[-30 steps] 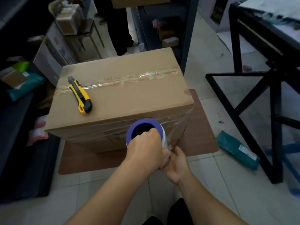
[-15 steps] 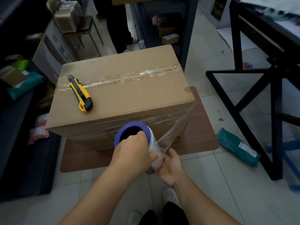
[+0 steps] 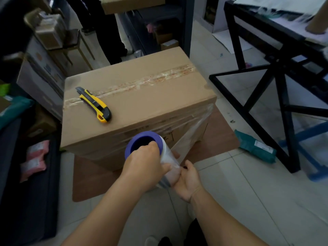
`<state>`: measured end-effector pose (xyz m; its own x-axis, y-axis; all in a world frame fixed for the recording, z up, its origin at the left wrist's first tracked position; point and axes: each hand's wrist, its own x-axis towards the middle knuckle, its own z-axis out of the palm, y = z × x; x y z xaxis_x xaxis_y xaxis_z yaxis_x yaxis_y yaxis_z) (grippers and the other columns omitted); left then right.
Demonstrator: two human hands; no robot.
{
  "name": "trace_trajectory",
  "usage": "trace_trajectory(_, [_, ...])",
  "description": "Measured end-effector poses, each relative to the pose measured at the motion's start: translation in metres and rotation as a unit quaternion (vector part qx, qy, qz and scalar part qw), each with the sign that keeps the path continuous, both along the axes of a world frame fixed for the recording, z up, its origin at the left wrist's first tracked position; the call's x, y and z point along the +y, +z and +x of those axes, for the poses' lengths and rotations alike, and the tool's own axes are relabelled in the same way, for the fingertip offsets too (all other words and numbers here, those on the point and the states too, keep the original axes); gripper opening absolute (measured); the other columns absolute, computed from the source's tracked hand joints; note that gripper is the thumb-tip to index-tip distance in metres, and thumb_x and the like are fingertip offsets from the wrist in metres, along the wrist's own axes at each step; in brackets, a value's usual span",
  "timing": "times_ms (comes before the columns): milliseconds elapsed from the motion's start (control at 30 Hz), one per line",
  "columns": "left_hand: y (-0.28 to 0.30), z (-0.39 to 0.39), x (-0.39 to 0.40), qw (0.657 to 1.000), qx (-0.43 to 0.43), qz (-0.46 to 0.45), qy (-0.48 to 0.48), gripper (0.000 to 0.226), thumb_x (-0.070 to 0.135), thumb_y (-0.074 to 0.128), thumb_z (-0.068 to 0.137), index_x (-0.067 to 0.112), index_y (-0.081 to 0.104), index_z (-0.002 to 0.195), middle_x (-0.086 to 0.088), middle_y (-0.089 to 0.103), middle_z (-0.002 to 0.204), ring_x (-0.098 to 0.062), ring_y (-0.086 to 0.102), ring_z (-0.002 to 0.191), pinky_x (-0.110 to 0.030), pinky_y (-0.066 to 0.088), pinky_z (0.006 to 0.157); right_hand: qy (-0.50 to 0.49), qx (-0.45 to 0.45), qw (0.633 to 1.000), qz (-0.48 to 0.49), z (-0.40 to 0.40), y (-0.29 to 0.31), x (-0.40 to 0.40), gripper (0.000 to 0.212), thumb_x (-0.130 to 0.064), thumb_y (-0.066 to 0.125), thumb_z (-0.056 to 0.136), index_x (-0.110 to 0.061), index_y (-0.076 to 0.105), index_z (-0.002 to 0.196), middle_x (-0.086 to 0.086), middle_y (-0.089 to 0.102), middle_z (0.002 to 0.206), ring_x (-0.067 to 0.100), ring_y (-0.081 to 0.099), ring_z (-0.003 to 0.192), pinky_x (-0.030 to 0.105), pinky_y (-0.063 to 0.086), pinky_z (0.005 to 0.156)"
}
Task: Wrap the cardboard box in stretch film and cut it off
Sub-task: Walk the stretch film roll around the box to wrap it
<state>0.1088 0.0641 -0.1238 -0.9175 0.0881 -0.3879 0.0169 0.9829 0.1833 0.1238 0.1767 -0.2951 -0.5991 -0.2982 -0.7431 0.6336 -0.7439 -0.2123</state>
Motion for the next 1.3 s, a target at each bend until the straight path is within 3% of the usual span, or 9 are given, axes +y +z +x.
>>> trace_trajectory(133, [-0.006,0.009,-0.023,1.000,0.000,-0.001,-0.013,0.037,0.047,0.062,0.085,0.019,0.039,0.085,0.006,0.048,0.069,-0.008,0.045,0.057,-0.023,0.033,0.047,-0.021,0.004,1.000,0.005,0.012,-0.002,-0.024,0.066,-0.047,0.018,0.102,0.000,0.056,0.127,0.026,0.058,0.131,0.036,0.054,0.122,0.046,0.035,0.111])
trace_trajectory(333, [-0.015,0.022,-0.061,1.000,-0.001,0.007,-0.027,0.037,0.045,0.062,0.085,0.018,0.037,0.080,0.006,0.045,0.069,-0.007,0.041,0.055,-0.022,0.028,0.046,-0.035,0.008,0.999,0.005,0.025,-0.008,-0.062,0.060,-0.047,0.025,0.102,-0.004,0.059,0.127,0.023,0.062,0.127,0.037,0.053,0.125,0.049,0.034,0.113])
trace_trajectory(433, [-0.017,0.024,-0.079,1.000,-0.004,0.001,-0.030,0.037,0.045,0.062,0.086,0.018,0.037,0.080,0.006,0.044,0.068,-0.007,0.040,0.055,-0.022,0.028,0.046,-0.035,0.001,0.999,0.004,0.029,-0.006,-0.078,0.063,-0.048,0.021,0.103,-0.003,0.063,0.117,0.023,0.065,0.122,0.036,0.053,0.125,0.048,0.031,0.115])
trace_trajectory(567, [-0.018,0.027,-0.097,1.000,0.007,0.002,-0.017,0.043,0.045,0.061,0.087,0.022,0.030,0.069,0.007,0.044,0.067,-0.007,0.040,0.056,-0.024,0.028,0.047,-0.024,0.001,1.000,0.012,0.032,-0.002,-0.097,0.062,-0.048,0.023,0.103,-0.003,0.064,0.113,0.020,0.073,0.103,0.034,0.059,0.112,0.047,0.035,0.112])
trace_trajectory(800, [-0.014,0.024,-0.103,1.000,0.006,-0.008,-0.017,0.040,0.052,0.058,0.086,0.022,0.035,0.074,0.006,0.051,0.069,-0.012,0.051,0.060,-0.027,0.041,0.055,-0.008,-0.015,1.000,0.025,0.031,-0.001,-0.103,0.066,-0.050,0.020,0.103,-0.001,0.059,0.123,0.023,0.069,0.114,0.033,0.062,0.110,0.043,0.044,0.100])
trace_trajectory(1000, [-0.007,0.025,-0.101,0.999,-0.005,-0.015,-0.028,0.035,0.051,0.056,0.088,0.024,0.036,0.078,0.009,0.049,0.070,-0.005,0.046,0.059,-0.023,0.034,0.051,-0.003,-0.019,1.000,0.007,0.036,-0.005,-0.101,0.065,-0.050,0.022,0.102,-0.002,0.058,0.128,0.022,0.067,0.119,0.035,0.060,0.117,0.047,0.037,0.111])
trace_trajectory(1133, [-0.004,0.026,-0.103,0.999,-0.011,-0.014,-0.038,0.033,0.051,0.056,0.088,0.022,0.040,0.082,0.008,0.050,0.072,-0.010,0.050,0.065,-0.026,0.039,0.058,-0.016,-0.021,1.000,0.011,0.041,0.006,-0.102,0.063,-0.047,0.022,0.103,-0.001,0.062,0.121,0.022,0.070,0.112,0.033,0.063,0.108,0.045,0.043,0.103])
trace_trajectory(1233, [-0.001,0.024,-0.106,0.999,-0.014,-0.014,-0.042,0.035,0.052,0.055,0.088,0.023,0.038,0.077,0.008,0.051,0.072,-0.011,0.051,0.066,-0.027,0.040,0.060,-0.030,-0.024,0.999,0.011,0.041,0.012,-0.105,0.066,-0.049,0.021,0.103,0.000,0.060,0.123,0.022,0.071,0.109,0.032,0.065,0.104,0.043,0.050,0.087])
trace_trajectory(1300, [0.001,0.023,-0.111,0.999,-0.004,-0.010,-0.053,0.036,0.054,0.053,0.088,0.022,0.039,0.078,0.008,0.053,0.073,-0.010,0.052,0.066,-0.026,0.041,0.059,-0.034,-0.022,0.999,0.010,0.040,0.011,-0.111,0.069,-0.052,0.018,0.102,-0.001,0.058,0.127,0.022,0.071,0.112,0.033,0.063,0.109,0.043,0.049,0.090])
